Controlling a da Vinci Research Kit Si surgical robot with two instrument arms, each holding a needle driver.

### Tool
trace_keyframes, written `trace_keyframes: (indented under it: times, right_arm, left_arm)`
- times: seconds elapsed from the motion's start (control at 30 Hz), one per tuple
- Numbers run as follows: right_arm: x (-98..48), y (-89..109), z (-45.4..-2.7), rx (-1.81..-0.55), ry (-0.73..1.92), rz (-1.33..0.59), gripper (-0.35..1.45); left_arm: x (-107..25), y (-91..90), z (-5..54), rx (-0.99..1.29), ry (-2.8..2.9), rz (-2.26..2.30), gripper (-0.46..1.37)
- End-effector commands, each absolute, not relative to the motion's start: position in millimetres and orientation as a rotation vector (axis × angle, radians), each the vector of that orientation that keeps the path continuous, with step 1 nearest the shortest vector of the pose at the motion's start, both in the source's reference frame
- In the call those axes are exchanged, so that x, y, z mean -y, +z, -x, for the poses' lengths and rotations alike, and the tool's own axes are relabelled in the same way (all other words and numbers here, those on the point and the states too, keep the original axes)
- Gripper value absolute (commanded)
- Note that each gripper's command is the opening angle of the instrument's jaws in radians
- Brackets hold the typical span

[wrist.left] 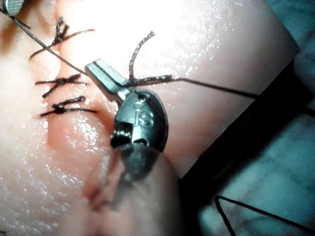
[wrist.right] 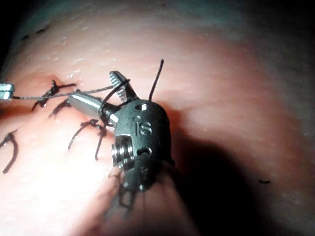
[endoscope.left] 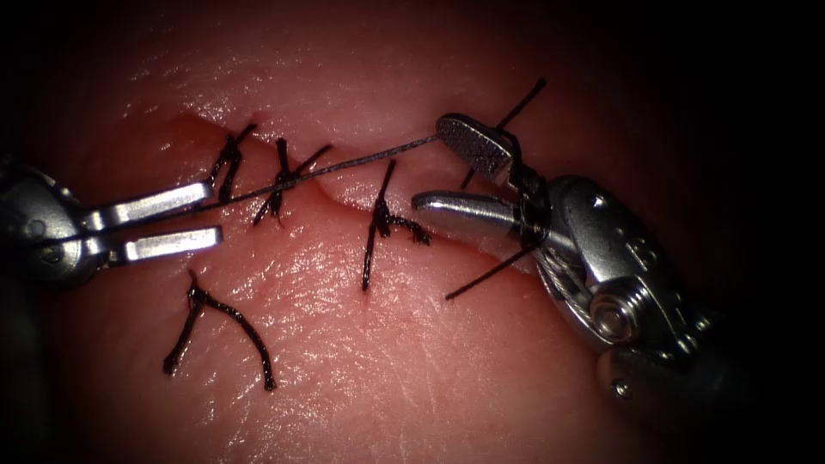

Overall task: Wound Closure
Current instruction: Adjust the left gripper to have a longer working length for the suture

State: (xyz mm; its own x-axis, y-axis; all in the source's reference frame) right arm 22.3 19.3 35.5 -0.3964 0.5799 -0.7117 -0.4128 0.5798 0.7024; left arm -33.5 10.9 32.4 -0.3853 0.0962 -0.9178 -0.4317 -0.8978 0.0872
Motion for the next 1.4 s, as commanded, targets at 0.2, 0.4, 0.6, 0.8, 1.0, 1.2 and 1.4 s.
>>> trace_keyframes:
  times: [0.2,0.4,0.6,0.8,1.0,1.2,1.4]
  right_arm:
    - [-19.1,35.3,-22.3,-1.662,1.078,-0.142,0.94]
    - [-18.9,35.2,-22.3,-1.668,1.068,-0.152,0.94]
    - [-18.7,35.1,-22.3,-1.679,1.049,-0.171,0.92]
    - [-18.6,35.1,-22.3,-1.692,1.026,-0.193,0.88]
    - [-18.2,35.1,-22.4,-1.705,1.003,-0.216,0.79]
    - [-17.7,34.9,-22.4,-1.703,0.964,-0.19,0.72]
    - [-17.0,34.4,-22.5,-1.682,0.97,-0.172,0.74]
  left_arm:
    - [-10.9,31.8,33.8,-0.457,2.37,1.512,-0.35]
    - [-9.7,29.9,36.3,-0.532,2.458,1.58,-0.35]
    - [-8.2,28.7,40.6,-0.825,2.784,1.905,-0.35]
    - [-7.6,28.3,43.7,-1.002,2.848,2.023,-0.35]
    - [-7.7,28.3,44.2,-1.087,2.9,2.013,-0.35]
    - [-7.9,28.5,43.9,-1.103,2.906,2.015,-0.35]
    - [-8.1,29.4,43.7,-1.069,2.893,2.014,-0.35]
